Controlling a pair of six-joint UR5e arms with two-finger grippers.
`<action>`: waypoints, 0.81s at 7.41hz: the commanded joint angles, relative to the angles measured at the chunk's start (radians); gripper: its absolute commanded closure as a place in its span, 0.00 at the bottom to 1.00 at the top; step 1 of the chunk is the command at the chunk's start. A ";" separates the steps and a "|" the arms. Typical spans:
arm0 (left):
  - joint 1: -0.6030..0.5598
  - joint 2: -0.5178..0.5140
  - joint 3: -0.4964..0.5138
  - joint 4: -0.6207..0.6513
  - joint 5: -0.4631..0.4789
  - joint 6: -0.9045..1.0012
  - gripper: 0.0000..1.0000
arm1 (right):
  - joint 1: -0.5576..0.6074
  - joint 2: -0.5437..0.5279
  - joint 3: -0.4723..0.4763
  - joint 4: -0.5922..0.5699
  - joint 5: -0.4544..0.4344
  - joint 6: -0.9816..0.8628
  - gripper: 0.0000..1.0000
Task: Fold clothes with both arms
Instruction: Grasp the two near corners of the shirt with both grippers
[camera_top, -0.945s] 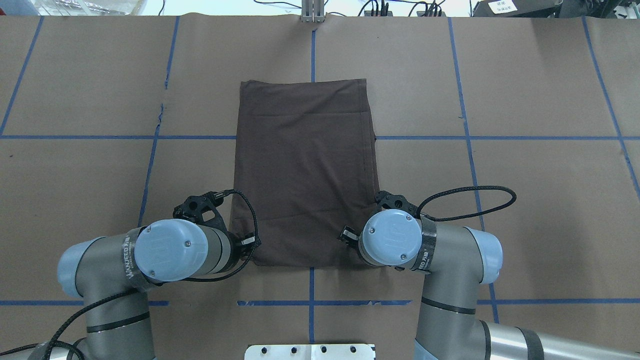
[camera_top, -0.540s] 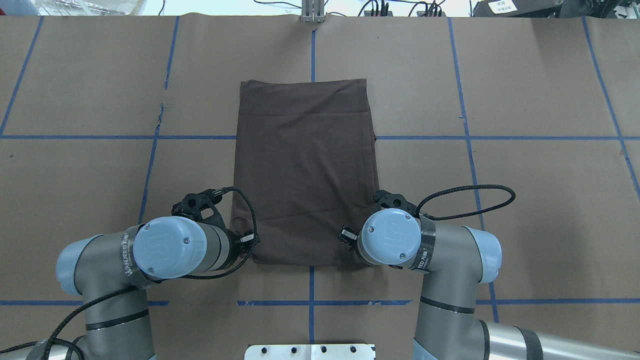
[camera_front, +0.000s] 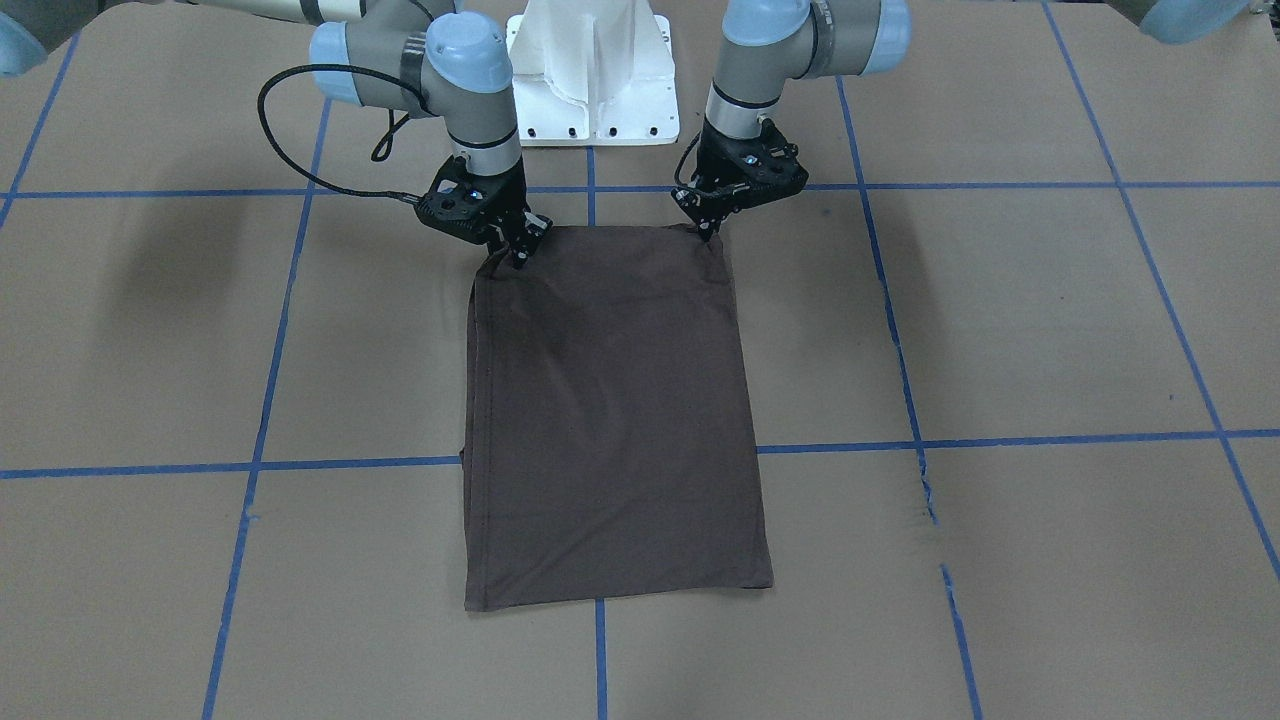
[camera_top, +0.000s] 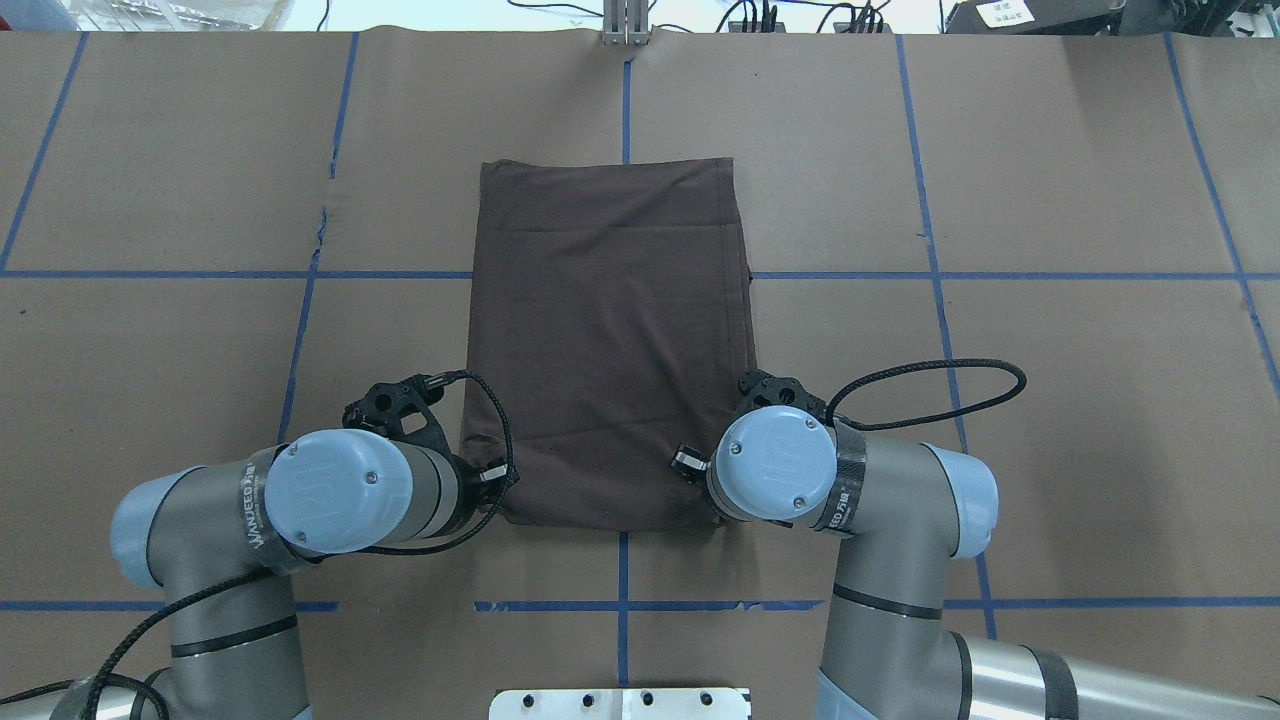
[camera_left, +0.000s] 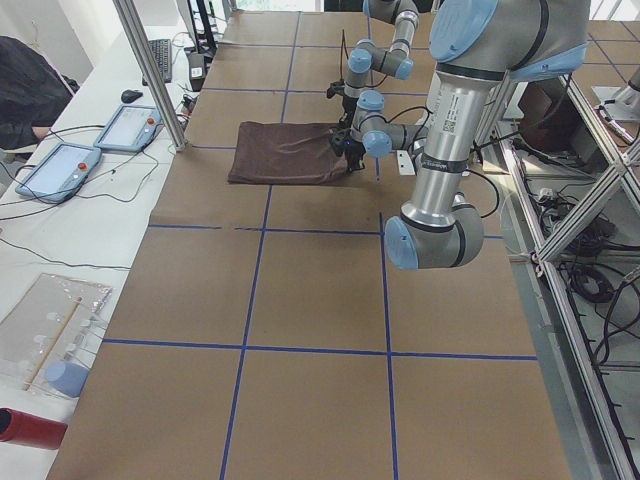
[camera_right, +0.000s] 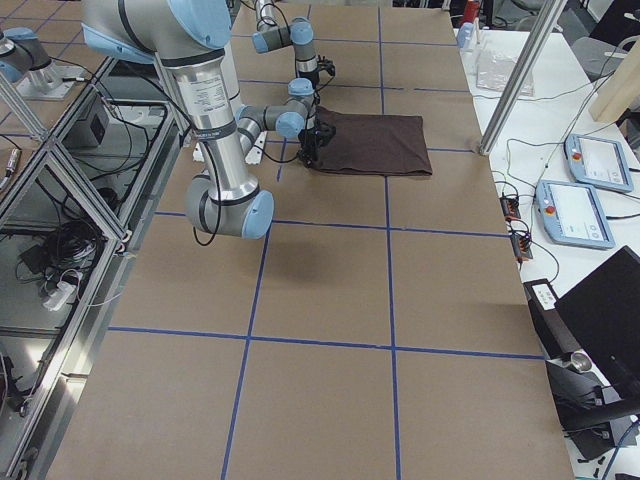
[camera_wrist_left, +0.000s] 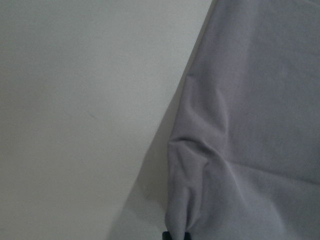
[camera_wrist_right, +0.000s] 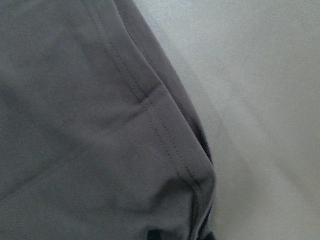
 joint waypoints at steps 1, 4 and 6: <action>-0.002 0.000 0.000 0.000 0.000 0.001 1.00 | 0.002 0.015 -0.017 0.005 0.000 0.000 1.00; -0.003 0.000 0.000 0.000 0.000 0.001 1.00 | 0.011 0.047 -0.040 0.006 0.002 -0.002 1.00; -0.009 0.000 -0.002 0.002 -0.002 0.001 1.00 | 0.015 0.049 -0.025 0.006 0.009 -0.003 1.00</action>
